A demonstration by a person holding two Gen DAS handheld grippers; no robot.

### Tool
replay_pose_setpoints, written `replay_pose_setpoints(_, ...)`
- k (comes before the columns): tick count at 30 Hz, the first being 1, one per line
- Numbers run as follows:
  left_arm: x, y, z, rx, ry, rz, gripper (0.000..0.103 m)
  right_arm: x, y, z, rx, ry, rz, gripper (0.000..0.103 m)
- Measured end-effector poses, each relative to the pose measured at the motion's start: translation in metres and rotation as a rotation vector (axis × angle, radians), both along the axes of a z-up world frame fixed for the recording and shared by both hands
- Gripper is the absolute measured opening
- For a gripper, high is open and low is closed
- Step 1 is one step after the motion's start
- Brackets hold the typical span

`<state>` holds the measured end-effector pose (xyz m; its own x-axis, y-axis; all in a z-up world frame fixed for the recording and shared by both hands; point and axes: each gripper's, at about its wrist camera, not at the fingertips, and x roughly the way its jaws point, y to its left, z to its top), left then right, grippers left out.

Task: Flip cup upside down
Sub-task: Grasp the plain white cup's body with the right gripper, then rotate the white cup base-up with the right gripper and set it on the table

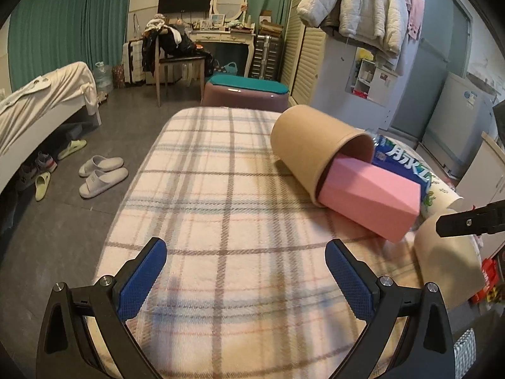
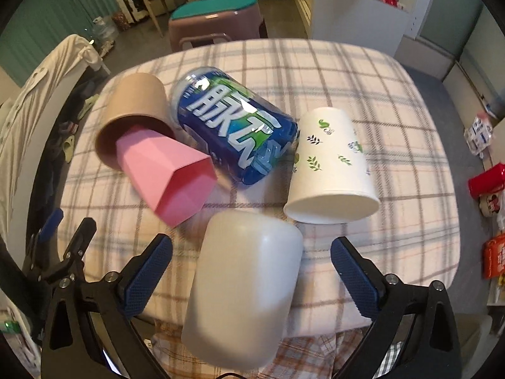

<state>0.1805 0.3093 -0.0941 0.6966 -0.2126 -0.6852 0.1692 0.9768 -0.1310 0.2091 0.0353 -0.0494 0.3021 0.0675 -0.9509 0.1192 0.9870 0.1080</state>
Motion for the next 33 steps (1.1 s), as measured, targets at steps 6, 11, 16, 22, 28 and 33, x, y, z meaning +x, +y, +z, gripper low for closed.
replay_pose_setpoints(6, 0.007, 0.005, -0.01, -0.011, 0.023, 0.003, 0.103, 0.01, -0.003, -0.016, 0.056, 0.054, -0.015, 0.081)
replay_pose_setpoints(11, 0.008, 0.005, -0.01, -0.008, 0.02, 0.008, 0.103, 0.008, -0.004, -0.01, 0.088, 0.035, -0.004, 0.072)
replay_pose_setpoints(16, 0.004, 0.0, -0.002, 0.008, 0.006, 0.011, 0.103, -0.008, 0.0, 0.008, 0.1, -0.047, 0.046, 0.071)
replay_pose_setpoints(22, -0.004, -0.012, 0.004, 0.031, -0.001, 0.009, 0.103, -0.039, 0.013, 0.038, 0.006, -0.27, 0.135, 0.071)
replay_pose_setpoints(28, -0.012, -0.021, 0.011, 0.044, -0.008, 0.012, 0.103, -0.062, 0.02, 0.044, -0.151, -0.523, 0.15, 0.071)
replay_pose_setpoints(33, -0.015, -0.027, 0.014, 0.081, -0.014, 0.018, 0.103, -0.063, 0.02, 0.042, -0.118, -0.557, 0.137, 0.071)
